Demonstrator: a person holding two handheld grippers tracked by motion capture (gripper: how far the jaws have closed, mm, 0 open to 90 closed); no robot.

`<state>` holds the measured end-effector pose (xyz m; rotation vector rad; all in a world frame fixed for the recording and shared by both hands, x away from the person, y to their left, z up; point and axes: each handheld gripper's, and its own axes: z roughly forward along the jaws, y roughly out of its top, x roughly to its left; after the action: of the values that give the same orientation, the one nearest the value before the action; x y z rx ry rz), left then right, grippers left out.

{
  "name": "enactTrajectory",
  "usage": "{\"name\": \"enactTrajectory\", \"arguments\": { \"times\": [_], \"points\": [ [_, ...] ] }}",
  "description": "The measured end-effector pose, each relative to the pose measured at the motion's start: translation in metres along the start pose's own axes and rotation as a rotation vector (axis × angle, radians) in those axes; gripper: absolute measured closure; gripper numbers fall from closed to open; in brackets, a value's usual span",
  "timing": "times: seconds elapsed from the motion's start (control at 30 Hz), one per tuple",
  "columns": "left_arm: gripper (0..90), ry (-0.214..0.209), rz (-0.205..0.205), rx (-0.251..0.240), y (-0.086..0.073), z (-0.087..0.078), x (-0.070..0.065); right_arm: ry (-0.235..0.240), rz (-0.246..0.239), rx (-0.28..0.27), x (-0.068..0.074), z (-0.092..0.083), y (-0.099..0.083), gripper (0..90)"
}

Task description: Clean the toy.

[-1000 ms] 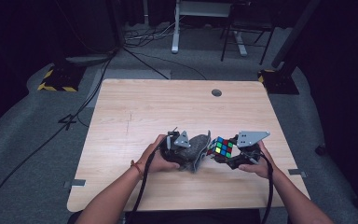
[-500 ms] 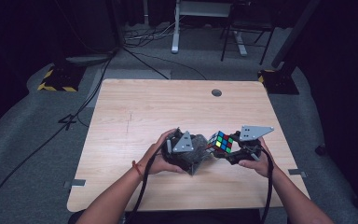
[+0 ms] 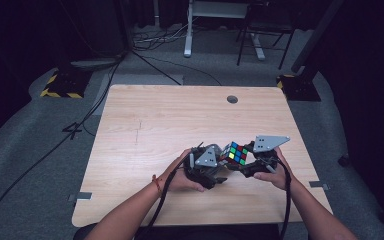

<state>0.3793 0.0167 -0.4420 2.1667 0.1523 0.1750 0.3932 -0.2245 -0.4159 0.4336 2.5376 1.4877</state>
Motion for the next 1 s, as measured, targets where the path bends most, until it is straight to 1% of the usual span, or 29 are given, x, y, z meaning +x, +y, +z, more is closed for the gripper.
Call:
{"name": "enactTrajectory", "arguments": {
  "times": [0.03, 0.07, 0.1, 0.13, 0.17, 0.2, 0.23, 0.3, 0.33, 0.37, 0.4, 0.43, 0.47, 0.5, 0.53, 0.57, 0.6, 0.63, 0.67, 0.73, 0.77, 0.8, 0.83, 0.87, 0.9, 0.93, 0.97, 1.0],
  "points": [
    [25.7, -0.025, -0.016, -0.016, 0.001, -0.002, 0.0, 0.004, -0.005, 0.009, 0.0, 0.001, -0.002, 33.7],
    [25.0, -0.025, -0.016, -0.016, 0.001, -0.002, 0.0, 0.01, -0.002, 0.007, -0.001, 0.001, -0.002, 33.7],
    [25.0, -0.042, -0.017, -0.016, 0.0, -0.004, 0.001, 0.011, -0.004, 0.007, -0.001, 0.001, -0.002, 33.7],
    [25.1, -0.042, -0.017, -0.016, 0.0, -0.004, 0.001, 0.011, -0.004, 0.007, -0.001, 0.001, -0.002, 33.7],
    [24.9, -0.047, -0.021, -0.025, -0.001, -0.005, 0.002, 0.01, -0.013, 0.011, -0.001, 0.001, -0.002, 33.7],
    [24.6, -0.052, -0.032, -0.036, -0.002, -0.006, 0.003, 0.013, -0.011, 0.011, -0.001, 0.001, -0.002, 33.7],
    [24.6, -0.046, -0.031, -0.04, -0.002, -0.008, 0.004, 0.013, -0.007, 0.008, -0.002, 0.001, -0.003, 33.7],
    [24.6, -0.051, -0.032, -0.044, -0.002, -0.009, 0.005, 0.006, -0.013, 0.012, -0.003, 0.001, -0.003, 33.7],
    [25.7, -0.06, -0.034, -0.075, -0.003, -0.011, 0.005, 0.012, -0.019, 0.027, -0.004, 0.0, -0.004, 33.6],
    [27.7, -0.06, -0.034, -0.075, -0.003, -0.011, 0.005, 0.012, -0.019, 0.027, -0.004, 0.0, -0.004, 33.6],
    [27.9, -0.068, -0.039, -0.107, -0.001, -0.013, 0.004, 0.006, -0.045, 0.084, -0.002, 0.005, -0.006, 33.7],
    [28.5, -0.072, -0.024, -0.096, 0.003, -0.013, 0.003, 0.003, -0.057, 0.094, -0.001, 0.007, -0.007, 33.7],
    [28.4, -0.058, -0.004, -0.063, 0.003, -0.01, 0.002, 0.013, -0.055, 0.093, 0.0, 0.009, -0.008, 33.7],
    [25.8, -0.058, -0.004, -0.063, 0.003, -0.01, 0.002, 0.013, -0.055, 0.093, 0.0, 0.009, -0.008, 33.7],
    [24.6, -0.044, 0.001, -0.025, -0.001, -0.007, 0.002, -0.002, -0.084, 0.115, 0.002, 0.012, -0.007, 33.8],
    [26.0, -0.04, -0.014, -0.026, -0.003, -0.007, 0.004, -0.008, -0.083, 0.106, 0.001, 0.011, -0.007, 33.8],
    [27.0, -0.044, -0.024, -0.023, -0.006, -0.007, 0.006, -0.007, -0.069, 0.086, 0.0, 0.009, -0.006, 33.8],
    [26.3, -0.044, -0.024, -0.023, -0.006, -0.007, 0.006, -0.007, -0.058, 0.075, -0.002, 0.007, -0.006, 33.8],
    [25.8, -0.043, -0.048, -0.012, -0.008, -0.008, 0.009, -0.016, -0.057, 0.069, -0.002, 0.005, -0.006, 33.8],
    [25.2, -0.037, -0.072, 0.0, -0.011, -0.008, 0.013, -0.015, -0.045, 0.049, -0.004, 0.002, -0.006, 33.8],
    [25.6, -0.037, -0.072, 0.0, -0.011, -0.008, 0.013, -0.017, -0.043, 0.039, -0.004, 0.001, -0.006, 33.8],
    [25.8, -0.058, -0.101, 0.003, -0.012, -0.006, 0.016, -0.005, -0.038, 0.02, -0.004, 0.0, -0.006, 33.8],
    [26.0, -0.058, -0.101, 0.003, -0.012, -0.006, 0.016, -0.005, -0.038, 0.02, -0.004, 0.0, -0.006, 33.8],
    [27.8, -0.081, -0.098, 0.005, -0.012, -0.002, 0.015, 0.006, -0.035, 0.002, -0.002, 0.0, -0.004, 33.8],
    [28.7, -0.081, -0.098, 0.005, -0.012, -0.002, 0.015, 0.006, -0.035, 0.002, -0.002, 0.0, -0.004, 33.8],
    [27.7, -0.086, -0.078, -0.001, -0.009, 0.0, 0.012, 0.011, -0.04, -0.007, -0.001, 0.001, -0.003, 33.8],
    [28.2, -0.086, -0.078, -0.001, -0.009, 0.0, 0.012, 0.011, -0.04, -0.007, -0.001, 0.001, -0.003, 33.8],
    [29.0, -0.114, -0.067, -0.032, -0.005, -0.002, 0.01, 0.02, -0.044, 0.002, 0.001, 0.003, -0.002, 33.7]
  ]
}}
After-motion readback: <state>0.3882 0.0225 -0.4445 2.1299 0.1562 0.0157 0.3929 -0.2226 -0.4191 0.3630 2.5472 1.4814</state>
